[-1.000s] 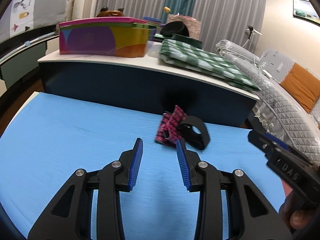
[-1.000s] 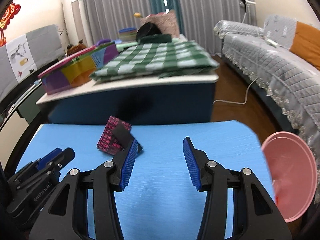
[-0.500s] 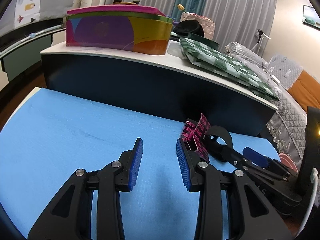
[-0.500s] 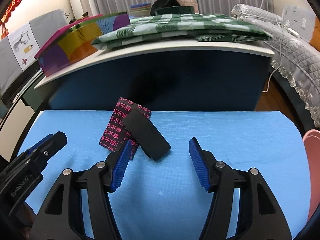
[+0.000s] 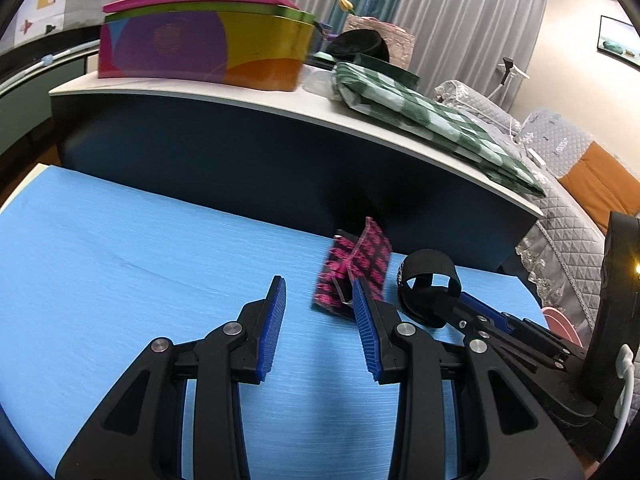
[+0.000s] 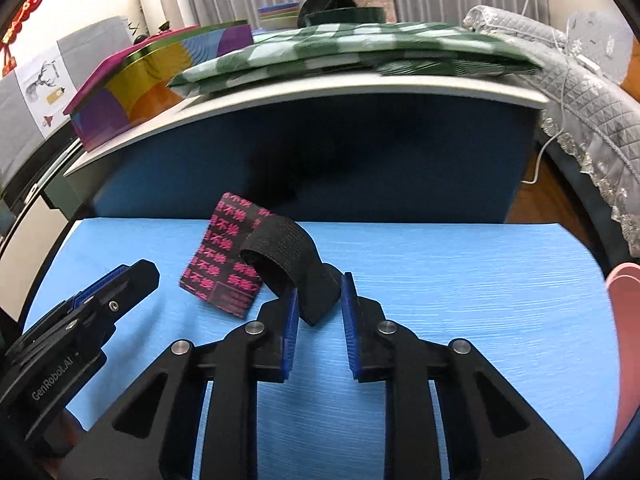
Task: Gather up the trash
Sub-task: 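Grasp the pink-black pouch with the left tool while the right tool grasps its black strap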
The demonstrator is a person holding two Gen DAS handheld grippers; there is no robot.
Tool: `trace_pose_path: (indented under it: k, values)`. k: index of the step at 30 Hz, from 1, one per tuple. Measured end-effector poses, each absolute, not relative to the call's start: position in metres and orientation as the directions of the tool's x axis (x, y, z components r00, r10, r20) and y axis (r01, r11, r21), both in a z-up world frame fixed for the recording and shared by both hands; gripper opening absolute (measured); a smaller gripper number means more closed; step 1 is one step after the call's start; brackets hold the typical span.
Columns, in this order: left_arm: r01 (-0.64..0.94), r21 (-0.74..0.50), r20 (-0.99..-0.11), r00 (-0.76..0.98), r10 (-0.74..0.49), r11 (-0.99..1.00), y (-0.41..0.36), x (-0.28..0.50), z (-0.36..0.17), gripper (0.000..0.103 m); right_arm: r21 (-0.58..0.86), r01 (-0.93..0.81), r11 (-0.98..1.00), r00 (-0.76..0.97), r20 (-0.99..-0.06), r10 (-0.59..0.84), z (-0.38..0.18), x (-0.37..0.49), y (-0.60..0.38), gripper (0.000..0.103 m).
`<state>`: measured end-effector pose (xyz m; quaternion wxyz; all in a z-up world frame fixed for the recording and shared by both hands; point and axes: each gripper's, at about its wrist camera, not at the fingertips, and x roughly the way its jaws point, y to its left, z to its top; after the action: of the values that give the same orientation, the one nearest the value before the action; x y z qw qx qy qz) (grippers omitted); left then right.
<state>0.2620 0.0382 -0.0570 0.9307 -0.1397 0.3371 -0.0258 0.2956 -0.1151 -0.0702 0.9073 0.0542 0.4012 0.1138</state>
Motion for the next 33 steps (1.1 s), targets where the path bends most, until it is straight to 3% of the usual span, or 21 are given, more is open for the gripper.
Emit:
trace_pose_path:
  k: [21,23,33]
  values:
    - [-0.054,-0.23,-0.691,0.712,-0.124,0.972,0.007,0.285,-0.074,0.034,0.202,-0.101,0.974,0.673,-0.707,0.217,-0.066,0.29,-0.158,0.02]
    - [-0.054,-0.229,-0.693,0.71,-0.124,0.972,0.006,0.287,-0.074,0.023,0.203,-0.101,0.974,0.673,-0.707,0.217,-0.066,0.289,-0.159,0.02]
    - [-0.042,-0.209,-0.672,0.732,-0.112,0.977,0.005,0.28,-0.057,0.01,0.203,-0.104,0.974,0.689,-0.692,0.217,-0.049,0.285,-0.16,0.02]
